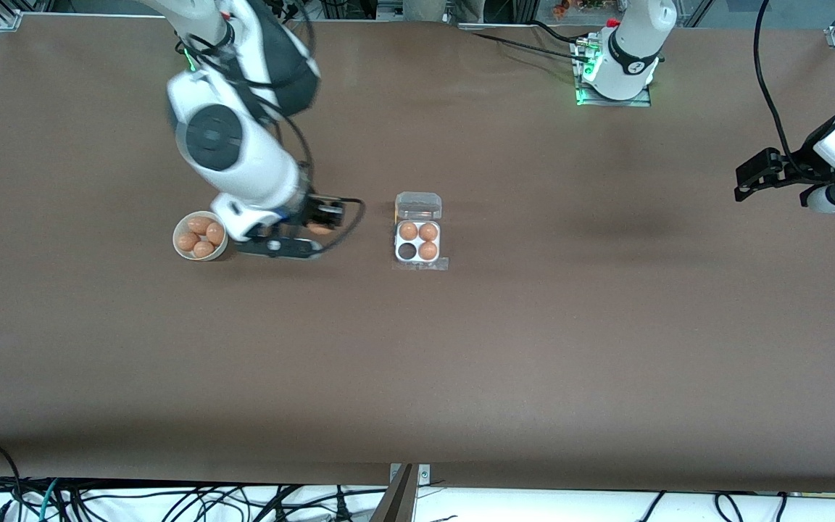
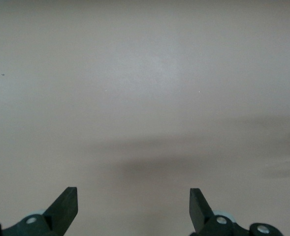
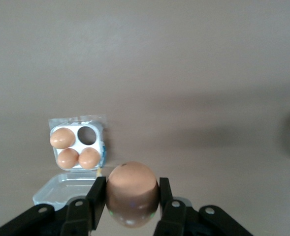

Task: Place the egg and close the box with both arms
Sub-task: 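Carry the egg to the clear carton and lower it into the empty slot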

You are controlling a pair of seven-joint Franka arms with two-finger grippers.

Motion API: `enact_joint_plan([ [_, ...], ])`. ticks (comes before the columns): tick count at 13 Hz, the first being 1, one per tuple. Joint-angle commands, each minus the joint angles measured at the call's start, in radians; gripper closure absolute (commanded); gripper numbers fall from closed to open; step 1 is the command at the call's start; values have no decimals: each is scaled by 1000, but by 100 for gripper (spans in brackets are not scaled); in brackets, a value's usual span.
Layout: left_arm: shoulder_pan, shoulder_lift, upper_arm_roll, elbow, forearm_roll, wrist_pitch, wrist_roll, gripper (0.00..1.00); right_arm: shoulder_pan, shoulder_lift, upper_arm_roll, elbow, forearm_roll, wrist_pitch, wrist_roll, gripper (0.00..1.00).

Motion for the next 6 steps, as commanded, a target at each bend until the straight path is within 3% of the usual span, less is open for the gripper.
enact_joint_plan([
  [1, 3, 9, -3, 24, 13, -16, -11, 0, 58, 115, -12, 69, -18, 75, 70, 100],
  [6, 3, 9, -3, 24, 13, -16, -11, 0, 163, 275, -18, 123, -73, 187, 153, 100],
])
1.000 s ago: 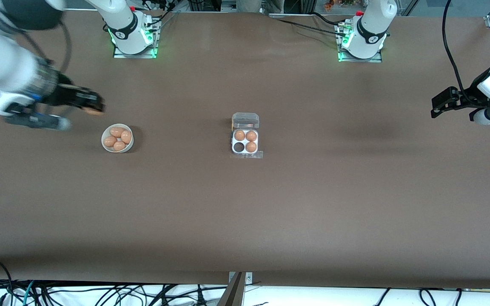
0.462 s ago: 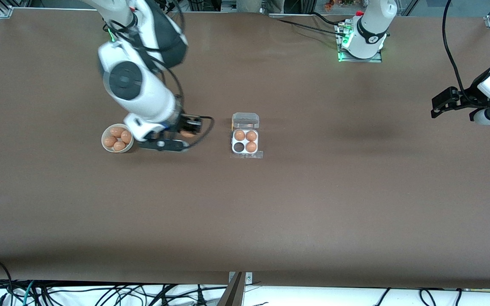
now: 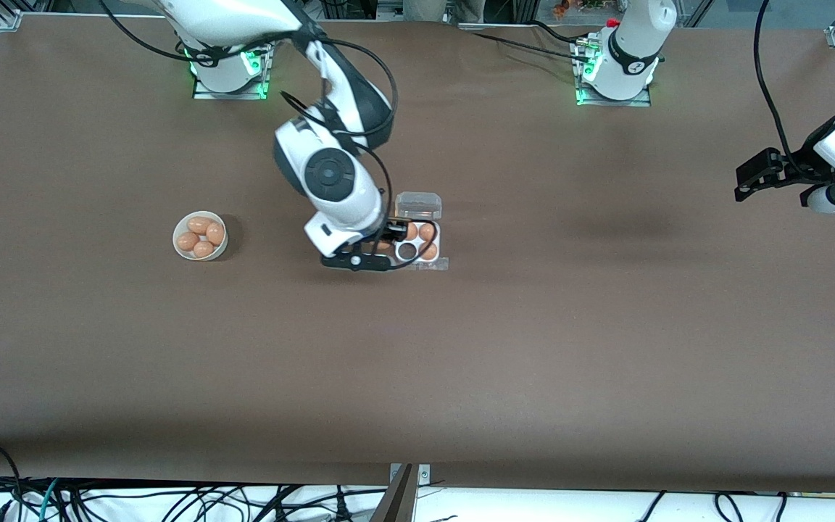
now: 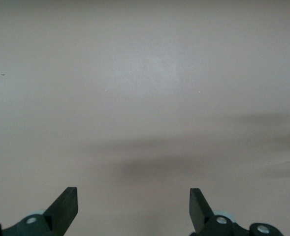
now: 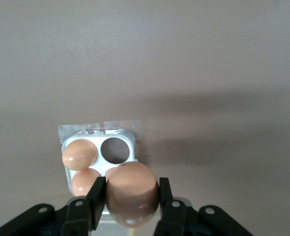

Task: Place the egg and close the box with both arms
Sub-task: 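Carry the egg to the clear carton and lower it into the empty slot, then open the right gripper while the left gripper reaches toward the carton lid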

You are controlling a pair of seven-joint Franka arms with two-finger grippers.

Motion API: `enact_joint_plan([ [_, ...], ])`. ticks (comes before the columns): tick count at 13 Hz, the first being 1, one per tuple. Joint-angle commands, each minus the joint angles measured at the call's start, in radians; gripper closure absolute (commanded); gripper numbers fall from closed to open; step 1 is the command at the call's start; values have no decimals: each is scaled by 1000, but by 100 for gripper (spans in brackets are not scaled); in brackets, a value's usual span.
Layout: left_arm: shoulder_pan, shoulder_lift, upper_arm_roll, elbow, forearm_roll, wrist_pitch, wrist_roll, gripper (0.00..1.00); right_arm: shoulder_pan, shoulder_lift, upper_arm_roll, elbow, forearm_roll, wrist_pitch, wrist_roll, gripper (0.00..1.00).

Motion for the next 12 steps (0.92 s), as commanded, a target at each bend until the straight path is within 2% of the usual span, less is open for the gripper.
enact_joint_plan([
  [1, 2, 9, -3, 24, 13, -16, -11, 0, 57, 81, -14, 58, -61, 46, 95, 100],
  [9, 2, 9, -3, 24, 11, -18, -11, 0, 93, 154, -16, 58, -109, 104, 161, 100],
  [10, 2, 9, -4, 24, 13, -18, -12, 0, 93, 155, -16, 58, -109, 111, 161, 91],
  [11, 1, 9, -3, 24, 11, -18, -12, 0, 91, 155, -16, 58, -109, 111, 161, 74],
  [12, -4, 9, -4, 24, 11, -19, -12, 0, 91, 155, -16, 60, -109, 111, 163, 10],
])
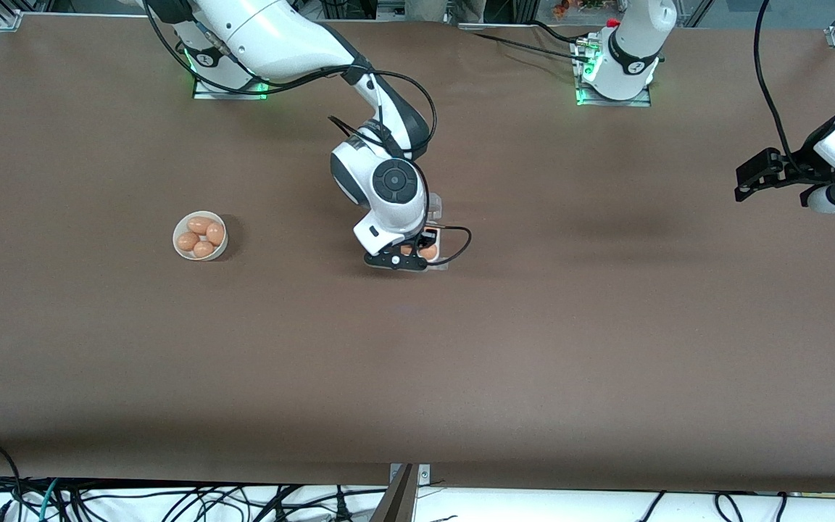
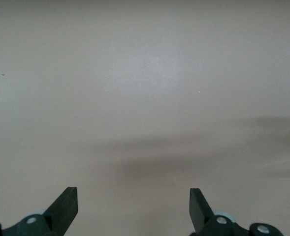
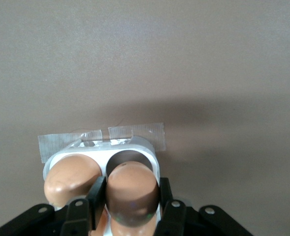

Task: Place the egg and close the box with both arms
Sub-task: 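Open the right gripper while the left gripper reaches toward the carton lid, then withdraw the right gripper while the left gripper grasps the carton lid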

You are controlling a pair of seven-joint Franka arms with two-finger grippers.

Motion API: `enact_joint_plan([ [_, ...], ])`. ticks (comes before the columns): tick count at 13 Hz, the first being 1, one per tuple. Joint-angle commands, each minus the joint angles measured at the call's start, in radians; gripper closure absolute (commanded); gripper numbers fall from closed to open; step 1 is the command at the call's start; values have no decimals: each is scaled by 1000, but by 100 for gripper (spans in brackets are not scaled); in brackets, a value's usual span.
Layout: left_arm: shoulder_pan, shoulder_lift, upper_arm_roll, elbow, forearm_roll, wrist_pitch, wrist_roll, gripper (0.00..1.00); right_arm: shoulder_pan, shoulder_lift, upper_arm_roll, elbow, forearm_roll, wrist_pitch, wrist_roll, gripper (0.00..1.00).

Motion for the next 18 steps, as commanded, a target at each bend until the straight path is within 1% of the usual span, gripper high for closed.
enact_joint_plan([
  [1, -7, 9, -7, 24, 11, -28, -14, 0, 13, 17, -11, 37, -15, -6, 31, 0],
  [3, -7, 5, -45, 25, 10, -51, -29, 0, 9, 8, -11, 40, -15, -20, 34, 0],
  [4, -7, 3, -81, 27, -7, -82, -73, 0, 1, -4, -13, 40, -14, -31, 26, 0],
  [5, -5, 1, -134, 27, -54, -106, -166, 4, -11, -27, -16, 40, -12, -58, 19, 0],
  [7, -7, 17, -264, 19, -84, -119, -378, 18, -65, -99, -14, 39, -11, -168, -33, 0],
  [8, -10, 59, -306, 22, -148, -119, -417, 23, -80, -142, -17, 31, -6, -234, -70, 0],
  [9, -17, 92, -350, 24, -212, -117, -478, 37, -103, -179, -22, 22, -3, -282, -102, 0],
  [10, -19, 119, -392, 24, -240, -111, -545, 52, -124, -226, -33, -5, -2, -313, -135, 0],
  [11, -29, 153, -441, 27, -242, -105, -592, 61, -143, -282, -39, -48, 3, -325, -173, 0],
  [12, -49, 182, -475, 27, -244, -84, -648, 69, -161, -343, -57, -103, 3, -330, -210, 0],
  [13, -89, 217, -489, 27, -238, -46, -734, 76, -167, -400, -83, -158, 5, -331, -253, 0],
  [15, -198, 299, -487, 28, -225, 54, -875, 81, -168, -509, -167, -255, 38, -340, -360, 0],
  [18, -289, 421, -486, 28, -225, 149, -960, 92, -166, -630, -282, -361, 41, -380, -503, 0],
])
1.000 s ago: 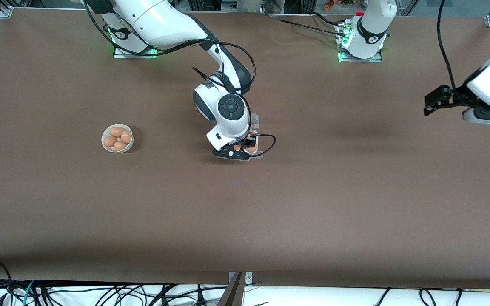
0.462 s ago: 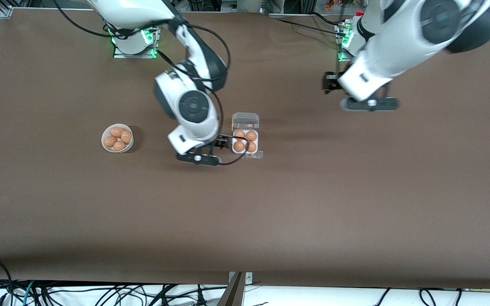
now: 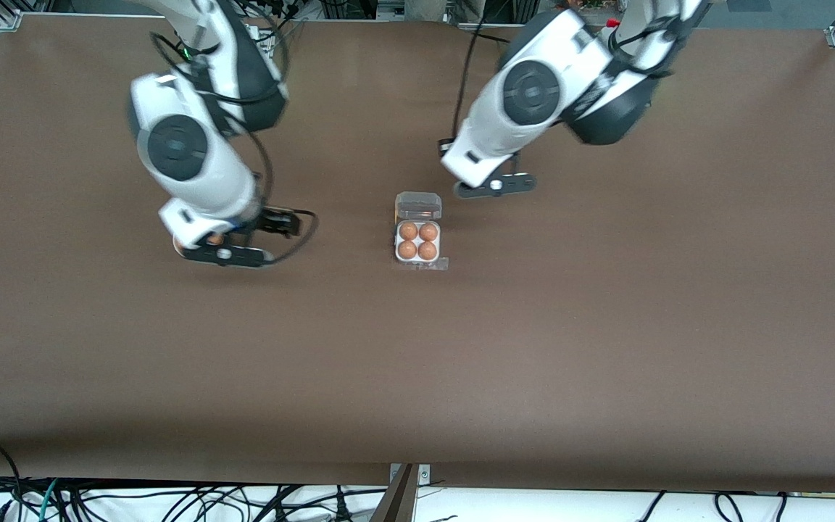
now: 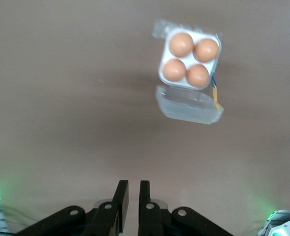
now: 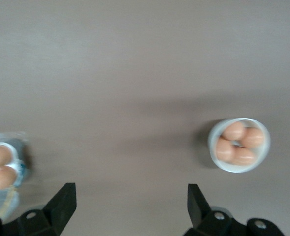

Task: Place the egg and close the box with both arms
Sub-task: 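Withdraw the right gripper while the left gripper grasps the carton lid, then fold the lid over the eggs with the left gripper and press shut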

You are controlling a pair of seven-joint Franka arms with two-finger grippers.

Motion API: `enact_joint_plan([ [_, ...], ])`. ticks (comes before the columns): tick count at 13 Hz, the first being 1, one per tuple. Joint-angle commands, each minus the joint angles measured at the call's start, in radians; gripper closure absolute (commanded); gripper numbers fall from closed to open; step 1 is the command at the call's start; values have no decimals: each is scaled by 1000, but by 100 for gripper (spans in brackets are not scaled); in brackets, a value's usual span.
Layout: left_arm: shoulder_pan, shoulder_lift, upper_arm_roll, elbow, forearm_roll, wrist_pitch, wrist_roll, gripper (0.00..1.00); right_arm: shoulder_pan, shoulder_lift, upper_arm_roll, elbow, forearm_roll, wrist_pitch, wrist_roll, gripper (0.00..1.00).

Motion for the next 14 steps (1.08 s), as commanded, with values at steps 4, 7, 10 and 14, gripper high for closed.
enact_joint_plan([
  [4, -96, 224, 6, 33, -4, 95, -72, 96, 3, -226, -226, -210, 8, -52, -283, 0],
  [7, -128, 326, 14, 91, 15, 122, -73, 95, 2, -249, -315, -152, -3, -118, -343, 0],
  [10, -130, 361, 26, 157, 112, 137, -84, 95, 0, -248, -337, -86, -24, -134, -366, 0],
  [14, -117, 352, 66, 248, 191, 157, -78, 86, -44, -248, -338, -51, -23, -195, -383, 0],
])
